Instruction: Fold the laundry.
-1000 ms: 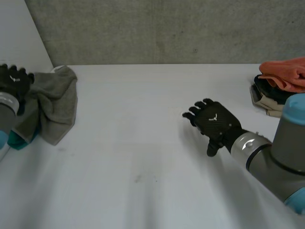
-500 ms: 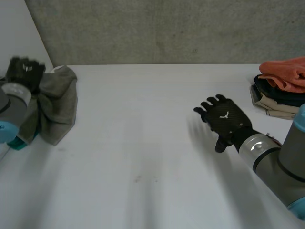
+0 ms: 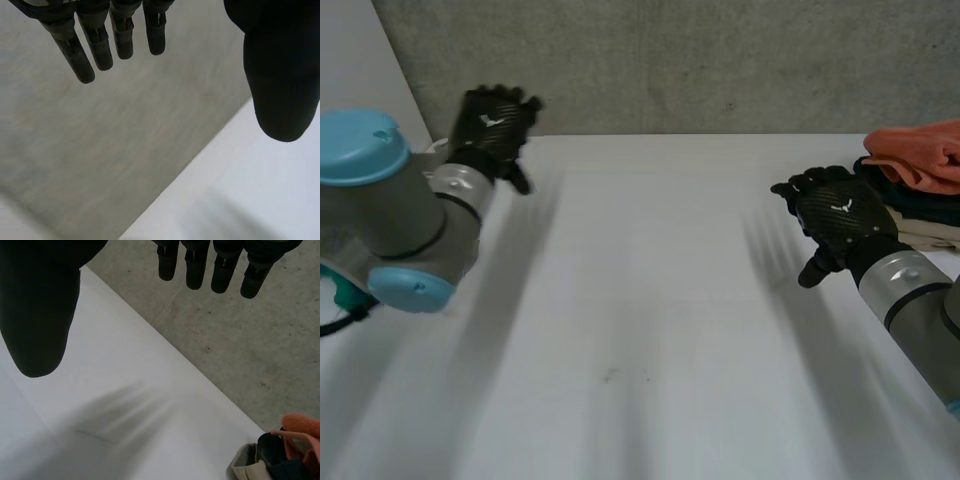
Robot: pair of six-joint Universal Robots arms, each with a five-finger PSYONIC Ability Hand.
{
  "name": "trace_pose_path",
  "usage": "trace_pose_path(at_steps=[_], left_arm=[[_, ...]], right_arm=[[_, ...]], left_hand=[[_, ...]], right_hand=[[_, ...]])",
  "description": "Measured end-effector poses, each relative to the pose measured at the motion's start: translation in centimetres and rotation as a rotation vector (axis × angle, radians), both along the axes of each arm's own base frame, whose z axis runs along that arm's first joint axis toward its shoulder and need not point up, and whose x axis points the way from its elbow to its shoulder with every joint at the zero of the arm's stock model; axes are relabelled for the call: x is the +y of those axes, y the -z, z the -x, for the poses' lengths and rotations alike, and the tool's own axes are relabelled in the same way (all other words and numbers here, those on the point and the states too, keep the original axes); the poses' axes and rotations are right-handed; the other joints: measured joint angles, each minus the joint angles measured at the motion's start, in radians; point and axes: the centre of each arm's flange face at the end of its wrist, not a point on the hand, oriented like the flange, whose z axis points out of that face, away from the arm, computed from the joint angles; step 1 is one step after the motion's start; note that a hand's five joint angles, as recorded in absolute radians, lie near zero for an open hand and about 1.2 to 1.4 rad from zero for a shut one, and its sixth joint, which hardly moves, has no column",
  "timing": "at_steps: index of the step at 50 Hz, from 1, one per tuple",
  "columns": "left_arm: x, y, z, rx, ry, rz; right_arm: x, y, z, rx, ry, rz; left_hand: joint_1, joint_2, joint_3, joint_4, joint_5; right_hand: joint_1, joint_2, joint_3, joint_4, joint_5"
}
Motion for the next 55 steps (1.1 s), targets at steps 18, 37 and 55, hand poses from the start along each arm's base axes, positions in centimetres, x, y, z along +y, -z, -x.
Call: trace_pose_path(at_steps=[18, 37, 55], left_arm=[[-10.3, 10.4, -14.2, -0.543, -0.385, -0.086], [-5.9, -0.5, -6.7, -0.038, -0.250, 0.064], [12.9, -2.0, 12.2, 0.319, 0.443, -0.171]], right_arm=[[0.1, 0.4, -0.1, 0.009, -0.010, -0.008], [-0.4, 0.2, 0.3, 0.009, 0.014, 0.000], [-1.9, -0.9, 2.3, -0.005, 0.099, 0.032]], left_hand=[[0.242, 0.225, 0.220, 0.209, 0.216], [0.827, 0.927, 0.924, 0.934, 0.864], [0.827, 0.919, 0.920, 0.929, 0.862]], right_hand=[[0.000, 0.000, 0.000, 0.000, 0.000], [0.000, 0.000, 0.000, 0.000, 0.000], [0.000, 0.000, 0.000, 0.000, 0.000]])
